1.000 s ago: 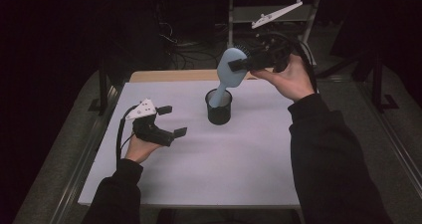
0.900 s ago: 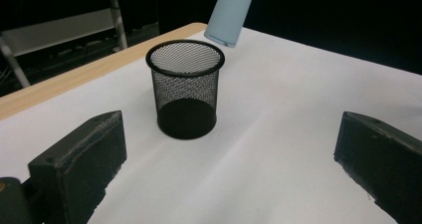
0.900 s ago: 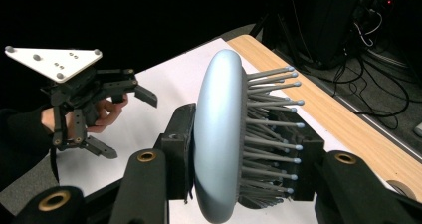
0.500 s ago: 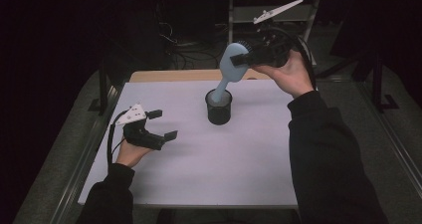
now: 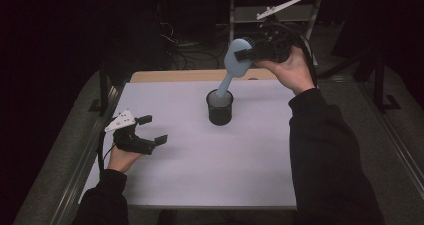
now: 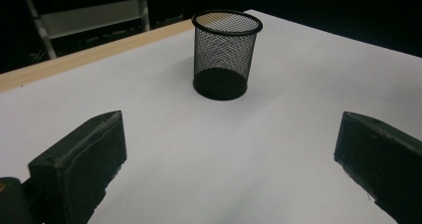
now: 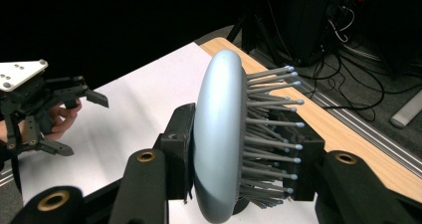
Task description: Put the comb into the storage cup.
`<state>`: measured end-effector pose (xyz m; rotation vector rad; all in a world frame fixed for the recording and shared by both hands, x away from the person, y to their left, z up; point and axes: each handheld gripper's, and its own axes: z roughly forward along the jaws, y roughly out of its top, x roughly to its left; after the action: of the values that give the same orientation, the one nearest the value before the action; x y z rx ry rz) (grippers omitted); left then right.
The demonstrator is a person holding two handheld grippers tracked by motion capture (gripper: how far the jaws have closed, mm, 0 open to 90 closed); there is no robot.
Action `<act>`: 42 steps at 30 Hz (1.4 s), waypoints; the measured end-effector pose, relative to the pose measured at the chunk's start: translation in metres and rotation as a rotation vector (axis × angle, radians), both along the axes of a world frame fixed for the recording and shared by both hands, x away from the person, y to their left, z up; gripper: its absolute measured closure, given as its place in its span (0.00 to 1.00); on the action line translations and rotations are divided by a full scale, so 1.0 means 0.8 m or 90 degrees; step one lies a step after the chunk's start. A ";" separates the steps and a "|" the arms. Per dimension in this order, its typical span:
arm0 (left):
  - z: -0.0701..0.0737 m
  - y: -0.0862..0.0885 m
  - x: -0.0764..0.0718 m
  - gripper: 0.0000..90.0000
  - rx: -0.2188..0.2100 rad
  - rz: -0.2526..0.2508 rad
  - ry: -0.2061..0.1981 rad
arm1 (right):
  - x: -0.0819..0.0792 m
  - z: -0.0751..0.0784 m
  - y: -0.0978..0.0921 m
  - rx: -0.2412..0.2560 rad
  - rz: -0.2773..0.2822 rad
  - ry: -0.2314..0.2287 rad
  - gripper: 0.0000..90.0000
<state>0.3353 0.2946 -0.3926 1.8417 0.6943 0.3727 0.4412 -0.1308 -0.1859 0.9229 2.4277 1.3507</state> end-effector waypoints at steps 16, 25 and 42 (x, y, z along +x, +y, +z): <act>-0.019 0.035 -0.016 0.00 -0.023 0.038 -0.002 | 0.016 -0.013 -0.002 -0.010 -0.017 0.009 0.61; -0.029 0.053 -0.026 0.00 -0.032 0.064 -0.010 | 0.023 -0.029 0.003 -0.010 -0.015 0.016 0.61; -0.036 0.065 -0.042 0.00 -0.021 0.076 -0.007 | 0.031 -0.061 0.007 -0.009 -0.019 0.038 0.60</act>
<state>0.3019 0.3464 -0.4212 1.7705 0.8003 0.4473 0.4659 -0.1253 -0.2347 1.0047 2.4536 1.3137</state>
